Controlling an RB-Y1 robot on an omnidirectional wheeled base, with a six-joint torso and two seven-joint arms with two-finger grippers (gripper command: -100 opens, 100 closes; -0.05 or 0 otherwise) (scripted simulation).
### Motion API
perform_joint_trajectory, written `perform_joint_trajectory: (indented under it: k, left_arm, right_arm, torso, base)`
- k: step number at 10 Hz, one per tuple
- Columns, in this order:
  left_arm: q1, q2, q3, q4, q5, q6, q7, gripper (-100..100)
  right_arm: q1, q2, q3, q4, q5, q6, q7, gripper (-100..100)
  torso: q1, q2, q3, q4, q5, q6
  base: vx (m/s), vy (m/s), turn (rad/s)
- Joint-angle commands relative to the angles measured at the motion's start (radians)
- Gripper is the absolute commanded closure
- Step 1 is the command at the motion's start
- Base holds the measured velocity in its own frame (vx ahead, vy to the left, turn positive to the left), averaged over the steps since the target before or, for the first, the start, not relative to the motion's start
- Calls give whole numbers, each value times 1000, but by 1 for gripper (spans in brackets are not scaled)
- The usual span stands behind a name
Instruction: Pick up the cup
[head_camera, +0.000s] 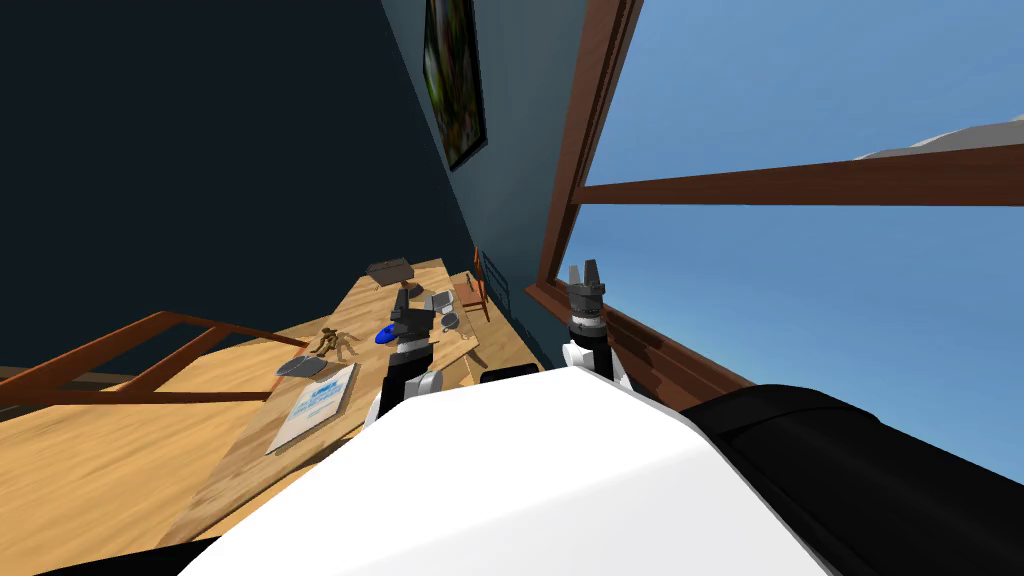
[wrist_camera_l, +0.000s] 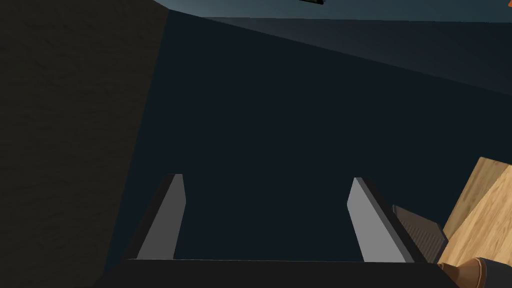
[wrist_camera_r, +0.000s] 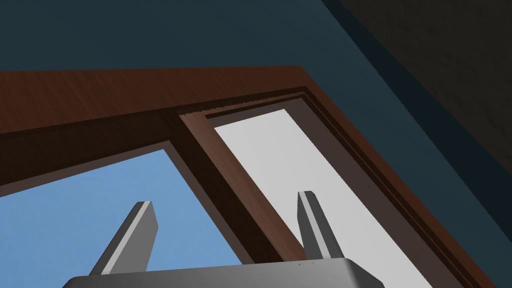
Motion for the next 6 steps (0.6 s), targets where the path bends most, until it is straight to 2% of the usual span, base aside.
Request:
perform_joint_trajectory:
  k: [1, 5, 6]
  left_arm:
    - [-21, 29, 8, 21, 14, 27, 4, -100]
    - [-93, 72, 30, 92, 63, 119, 19, -100]
    - [-93, 72, 30, 92, 63, 124, 19, -100]
  right_arm:
    - [0, 0, 0, 0, 0, 0, 0, 0]
    - [0, 0, 0, 0, 0, 0, 0, 0]
    - [0, 0, 0, 0, 0, 0, 0, 0]
  torso:
    - [0, 0, 0, 0, 0, 0]
    - [1, 8, 4, 2, 0, 0]
    - [0, 9, 5, 2, 0, 0]
  base:
    - [-51, -1, 64]
    - [-114, 9, 74]
    - [-86, -10, 29]
